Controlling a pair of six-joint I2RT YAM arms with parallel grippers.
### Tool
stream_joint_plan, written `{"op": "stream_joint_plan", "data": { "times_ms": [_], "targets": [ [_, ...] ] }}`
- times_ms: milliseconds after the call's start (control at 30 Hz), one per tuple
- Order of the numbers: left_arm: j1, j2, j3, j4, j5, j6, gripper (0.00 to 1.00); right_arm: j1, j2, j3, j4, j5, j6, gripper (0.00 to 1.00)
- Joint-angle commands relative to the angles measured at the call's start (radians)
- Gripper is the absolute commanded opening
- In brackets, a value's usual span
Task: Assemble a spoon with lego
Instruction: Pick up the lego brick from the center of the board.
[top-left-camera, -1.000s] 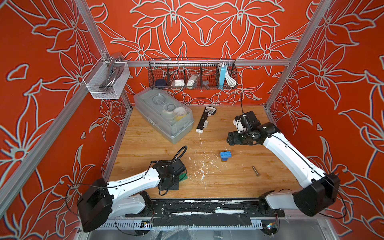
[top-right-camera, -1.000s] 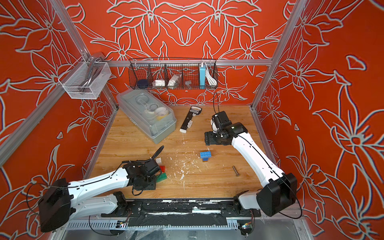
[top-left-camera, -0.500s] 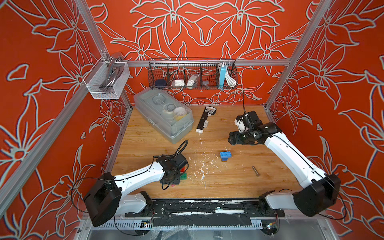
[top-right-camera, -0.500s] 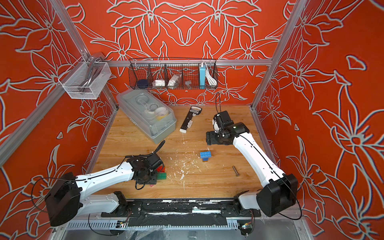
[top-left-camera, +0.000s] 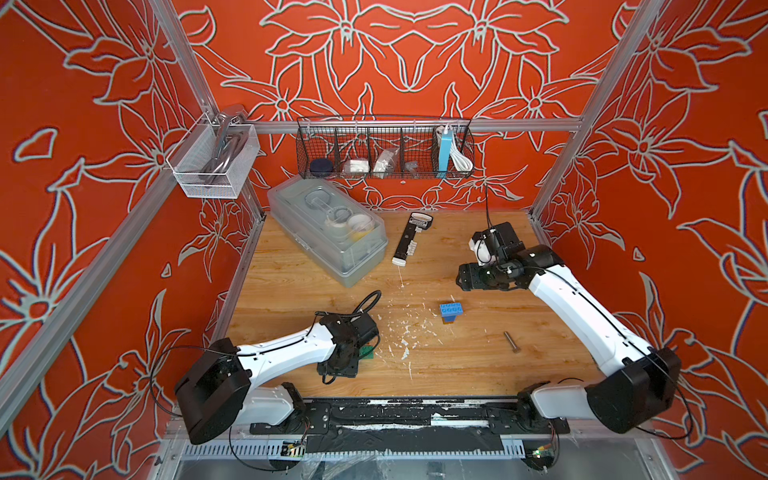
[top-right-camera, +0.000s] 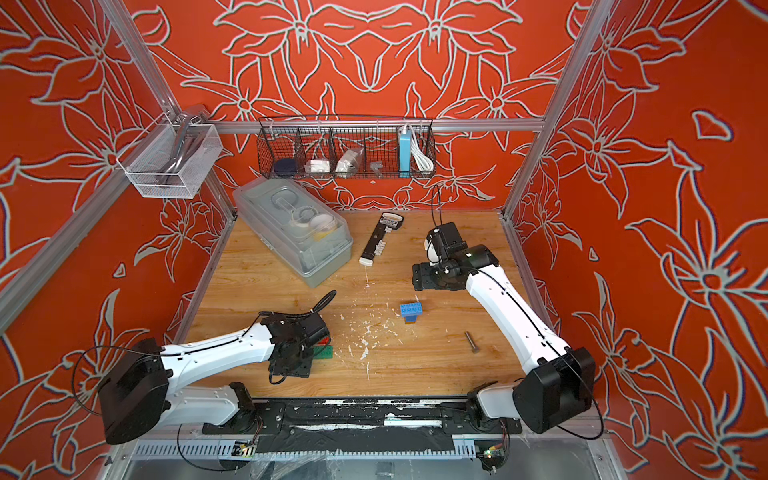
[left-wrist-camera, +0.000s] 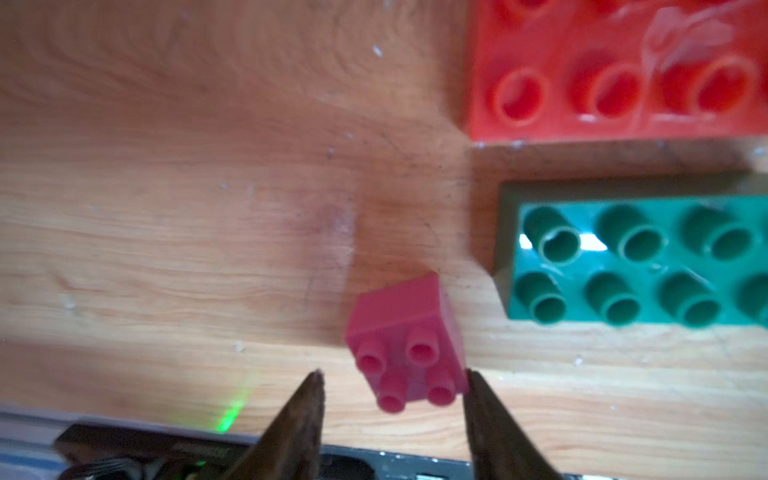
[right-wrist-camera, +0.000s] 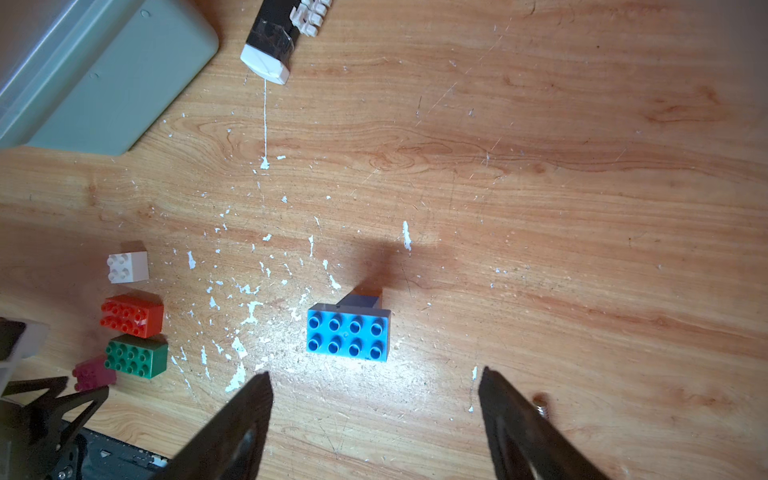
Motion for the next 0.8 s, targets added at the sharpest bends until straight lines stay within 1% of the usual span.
{"op": "stream_joint_plan", "data": {
  "times_ms": [0,67,133,200,233,333,433,567,700,767],
  "targets": [
    [-0.004,0.016,0.027,-0.024,-0.052,0.002,0.59,-0.007,-0.018,-0.014,-0.009,-0.011,-0.014,0.82],
    [-0.004,0.009,0.022,0.017,-0.027,0.0,0.59,-0.007,-0.018,-0.015,-0.008,-0.011,-0.014,0.82],
    [-0.003,0.026,0.028,0.004,-0.034,-0.008,0.59,-0.008,-0.019,-0.014,-0.009,-0.009,-0.016,0.82],
    [-0.002,0.043,0.03,0.0,-0.03,-0.006,0.63,-0.01,-0.019,-0.016,-0.01,-0.01,-0.018,0.82],
    [-0.003,0.039,0.025,0.013,-0.021,-0.009,0.63,-0.01,-0.019,-0.017,-0.008,-0.009,-0.018,0.82],
    [-0.002,0.013,-0.001,0.043,-0.024,-0.039,0.58,-0.013,-0.021,-0.016,-0.01,-0.01,-0.021,0.82],
    [0.02,-0.008,-0.026,0.067,-0.012,-0.05,0.47,-0.015,-0.024,-0.014,-0.011,-0.01,-0.023,0.82],
    [0.027,-0.044,-0.04,0.069,-0.015,-0.059,0.45,-0.019,-0.023,-0.013,-0.011,-0.015,-0.023,0.82],
    [0.042,-0.039,-0.063,0.069,-0.008,-0.057,0.46,-0.018,-0.022,-0.014,-0.008,-0.018,-0.023,0.81],
    [0.042,-0.033,-0.067,0.08,-0.002,-0.051,0.43,-0.02,-0.024,-0.014,-0.01,-0.015,-0.024,0.81]
  ]
}}
